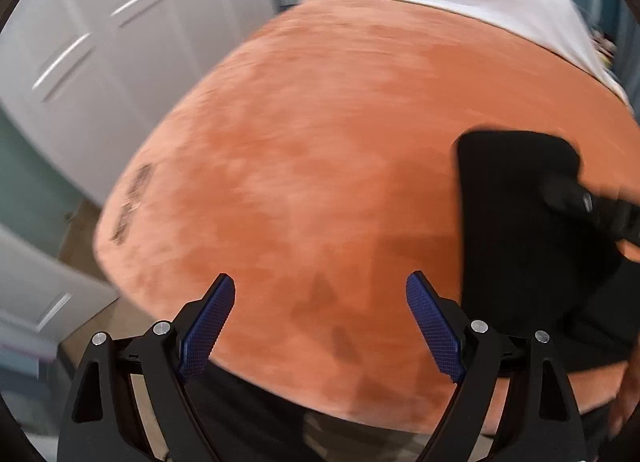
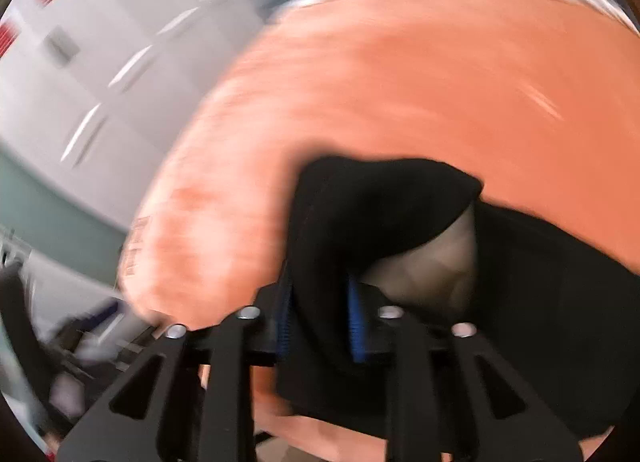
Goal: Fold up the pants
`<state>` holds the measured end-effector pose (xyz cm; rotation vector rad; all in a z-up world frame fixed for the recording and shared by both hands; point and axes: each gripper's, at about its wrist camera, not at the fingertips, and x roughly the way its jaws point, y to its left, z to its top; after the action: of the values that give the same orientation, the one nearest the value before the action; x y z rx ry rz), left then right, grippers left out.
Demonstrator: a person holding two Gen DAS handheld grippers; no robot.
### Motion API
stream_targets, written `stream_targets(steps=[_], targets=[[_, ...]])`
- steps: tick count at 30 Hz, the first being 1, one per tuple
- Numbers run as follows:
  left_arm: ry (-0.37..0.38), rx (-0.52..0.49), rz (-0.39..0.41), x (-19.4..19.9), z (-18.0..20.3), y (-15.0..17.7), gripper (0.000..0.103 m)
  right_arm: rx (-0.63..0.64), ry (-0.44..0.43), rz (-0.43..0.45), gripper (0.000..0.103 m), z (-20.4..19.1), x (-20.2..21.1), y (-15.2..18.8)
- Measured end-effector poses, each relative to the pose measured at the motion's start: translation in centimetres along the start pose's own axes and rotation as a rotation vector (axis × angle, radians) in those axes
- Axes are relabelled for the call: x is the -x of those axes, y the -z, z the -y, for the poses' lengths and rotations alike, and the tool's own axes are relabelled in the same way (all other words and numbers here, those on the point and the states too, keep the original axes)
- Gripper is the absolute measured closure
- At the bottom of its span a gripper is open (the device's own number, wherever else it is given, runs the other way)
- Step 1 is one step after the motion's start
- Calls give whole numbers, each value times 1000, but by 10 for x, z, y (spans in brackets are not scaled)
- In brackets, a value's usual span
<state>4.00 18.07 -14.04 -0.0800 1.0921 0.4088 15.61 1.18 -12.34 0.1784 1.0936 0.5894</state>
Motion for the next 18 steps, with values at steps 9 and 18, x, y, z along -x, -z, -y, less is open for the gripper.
stream_targets(steps=[9,18], targets=[[-47,259,-119,-48,-114,20,17,329,140,63,14,-105,1,32],[50,76,-158,-86,-70,22,17,166,224,-52,14,26,-9,76]])
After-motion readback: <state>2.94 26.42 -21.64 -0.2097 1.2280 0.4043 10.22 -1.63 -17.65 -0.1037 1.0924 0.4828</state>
